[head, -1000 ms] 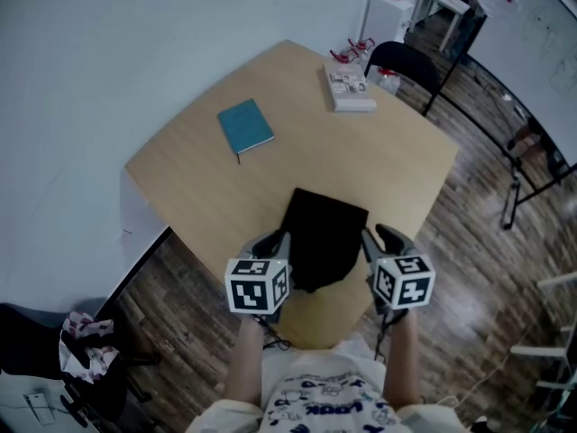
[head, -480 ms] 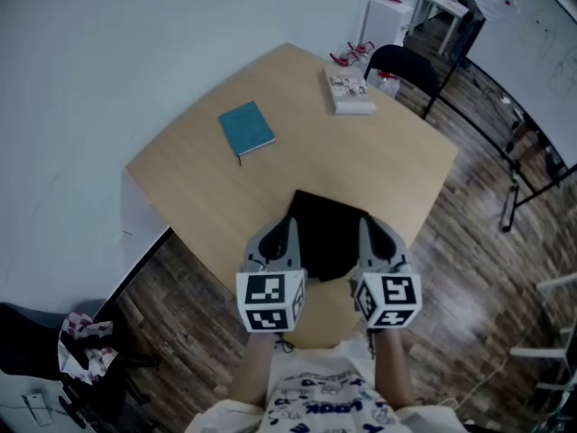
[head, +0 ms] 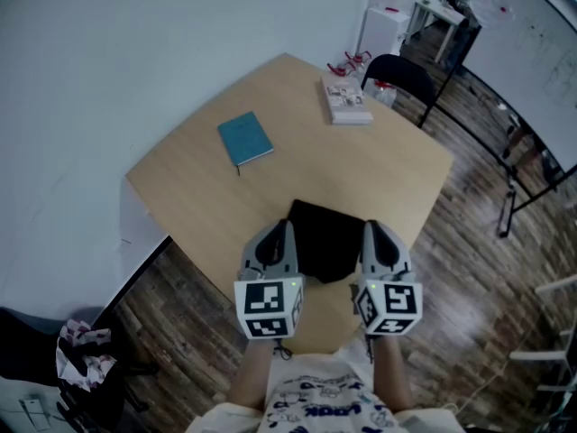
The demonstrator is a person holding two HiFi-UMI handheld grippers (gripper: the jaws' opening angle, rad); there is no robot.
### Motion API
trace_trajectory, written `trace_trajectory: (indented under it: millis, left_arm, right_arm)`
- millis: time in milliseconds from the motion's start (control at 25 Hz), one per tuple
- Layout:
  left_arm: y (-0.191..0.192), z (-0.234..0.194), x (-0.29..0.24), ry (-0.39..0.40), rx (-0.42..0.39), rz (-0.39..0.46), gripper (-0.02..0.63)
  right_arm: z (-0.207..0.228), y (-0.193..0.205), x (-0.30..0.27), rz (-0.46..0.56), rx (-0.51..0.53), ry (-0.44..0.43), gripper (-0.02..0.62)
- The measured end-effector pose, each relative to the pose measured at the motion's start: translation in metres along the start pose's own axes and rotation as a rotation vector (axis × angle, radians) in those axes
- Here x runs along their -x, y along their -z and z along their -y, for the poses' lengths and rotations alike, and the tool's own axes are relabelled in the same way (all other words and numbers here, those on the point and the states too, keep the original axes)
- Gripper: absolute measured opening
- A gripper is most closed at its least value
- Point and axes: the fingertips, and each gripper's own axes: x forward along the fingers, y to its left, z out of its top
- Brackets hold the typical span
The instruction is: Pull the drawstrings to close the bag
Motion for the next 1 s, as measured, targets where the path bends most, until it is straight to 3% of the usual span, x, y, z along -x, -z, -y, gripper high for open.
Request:
trace_trajectory:
  millis: [1000]
  left_arm:
    - [0.005,0.002,0.003,-0.014,-0.001,-0.015,0.003]
  right_arm:
    - [0.005,0.01,0.003,-0.016,-0.007,0.019,0.002]
